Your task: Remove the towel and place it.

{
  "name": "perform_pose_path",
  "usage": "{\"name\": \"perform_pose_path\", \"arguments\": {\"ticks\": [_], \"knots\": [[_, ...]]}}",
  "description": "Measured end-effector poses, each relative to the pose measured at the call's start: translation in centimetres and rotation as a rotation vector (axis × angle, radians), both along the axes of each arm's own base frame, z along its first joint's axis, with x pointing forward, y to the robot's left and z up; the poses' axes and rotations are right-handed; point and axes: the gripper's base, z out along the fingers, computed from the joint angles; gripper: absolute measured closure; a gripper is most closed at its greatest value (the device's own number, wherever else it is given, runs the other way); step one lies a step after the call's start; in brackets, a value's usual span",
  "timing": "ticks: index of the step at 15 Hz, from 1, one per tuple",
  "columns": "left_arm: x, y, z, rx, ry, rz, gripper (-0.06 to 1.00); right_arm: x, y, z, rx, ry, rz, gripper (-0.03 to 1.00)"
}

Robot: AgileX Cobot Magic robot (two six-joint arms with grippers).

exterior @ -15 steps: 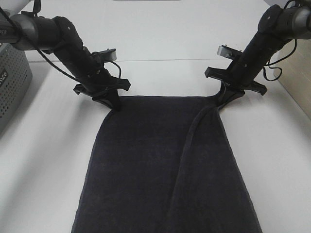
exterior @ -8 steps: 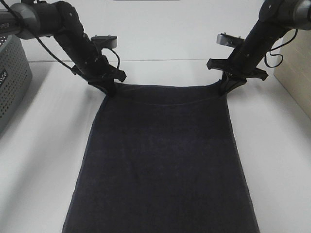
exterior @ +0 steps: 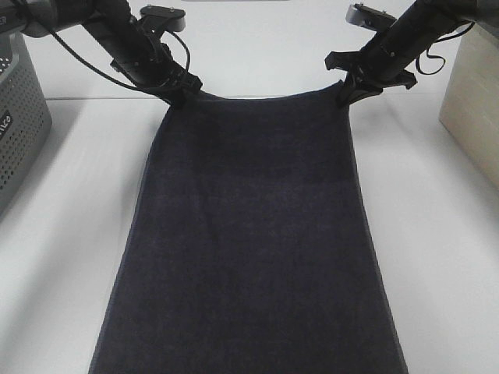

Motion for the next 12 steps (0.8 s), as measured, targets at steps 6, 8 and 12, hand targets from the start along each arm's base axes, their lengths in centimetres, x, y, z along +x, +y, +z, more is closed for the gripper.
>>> {"name": "perform_pose_path", "arguments": {"ticks": [6,8,12], "knots": [[2.1,0.0,0.9,-0.032,-0.264,0.054,0.94,2.1,-0.1,1.2,0.033,-0.259,-0.07,0.95],[2.7,0.0,0.0,-0.037,-0.309,0.069,0.94,2.6,0.0,1.3,0.059,-0.316,-0.085,0.95],[3.6,0.0,-1.9,-0.026,-0.394,0.076,0.94,3.4,0.1,-1.5,0.077,-0.353,-0.092,0.95]]}}
